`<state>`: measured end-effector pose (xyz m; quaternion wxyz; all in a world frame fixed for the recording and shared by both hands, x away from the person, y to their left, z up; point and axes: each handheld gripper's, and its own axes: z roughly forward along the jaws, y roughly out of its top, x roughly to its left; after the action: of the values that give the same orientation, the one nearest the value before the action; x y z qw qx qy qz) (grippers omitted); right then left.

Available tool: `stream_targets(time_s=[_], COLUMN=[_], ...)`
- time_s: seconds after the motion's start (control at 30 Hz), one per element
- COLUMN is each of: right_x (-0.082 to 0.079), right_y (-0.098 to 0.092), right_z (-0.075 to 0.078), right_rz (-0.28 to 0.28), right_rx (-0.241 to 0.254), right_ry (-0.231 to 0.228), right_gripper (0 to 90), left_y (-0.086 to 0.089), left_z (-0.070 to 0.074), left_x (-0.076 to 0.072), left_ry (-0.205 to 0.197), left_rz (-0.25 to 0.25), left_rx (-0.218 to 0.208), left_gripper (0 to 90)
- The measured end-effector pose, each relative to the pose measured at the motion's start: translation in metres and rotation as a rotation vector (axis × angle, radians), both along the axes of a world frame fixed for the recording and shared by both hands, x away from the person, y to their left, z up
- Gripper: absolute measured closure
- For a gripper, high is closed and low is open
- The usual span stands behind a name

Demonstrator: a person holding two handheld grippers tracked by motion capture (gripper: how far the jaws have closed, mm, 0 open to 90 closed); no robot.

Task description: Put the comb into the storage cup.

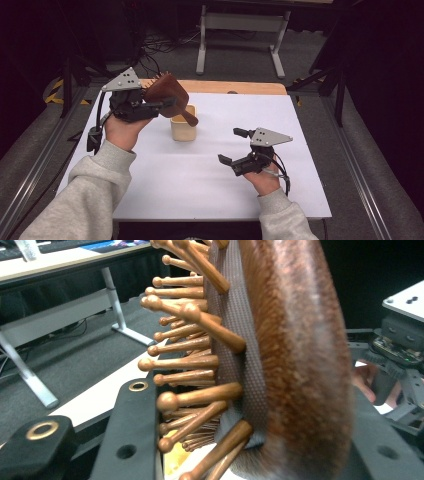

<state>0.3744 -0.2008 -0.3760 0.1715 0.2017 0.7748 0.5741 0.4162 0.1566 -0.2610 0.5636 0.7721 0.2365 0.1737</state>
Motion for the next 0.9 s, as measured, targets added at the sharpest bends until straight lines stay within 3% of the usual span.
stream_targets(time_s=[0.4,0.6,0.9], right_x=[0.001,0.000,-0.001], right_y=[-0.003,-0.006,-0.007], right_z=[0.000,0.002,0.002], right_rz=[-0.009,-0.020,-0.020], right_rx=[0.005,0.011,0.015], right_ry=[0.001,-0.013,-0.015], right_gripper=[0.2,0.2,0.3], left_y=[0.006,0.005,0.004], left_z=[0.006,0.004,-0.002], left_x=[0.017,0.027,0.040], left_ry=[0.007,0.018,0.041], left_rz=[0.064,0.097,0.136], left_rx=[0.000,0.019,0.016], left_gripper=[56.3,56.0,55.9])
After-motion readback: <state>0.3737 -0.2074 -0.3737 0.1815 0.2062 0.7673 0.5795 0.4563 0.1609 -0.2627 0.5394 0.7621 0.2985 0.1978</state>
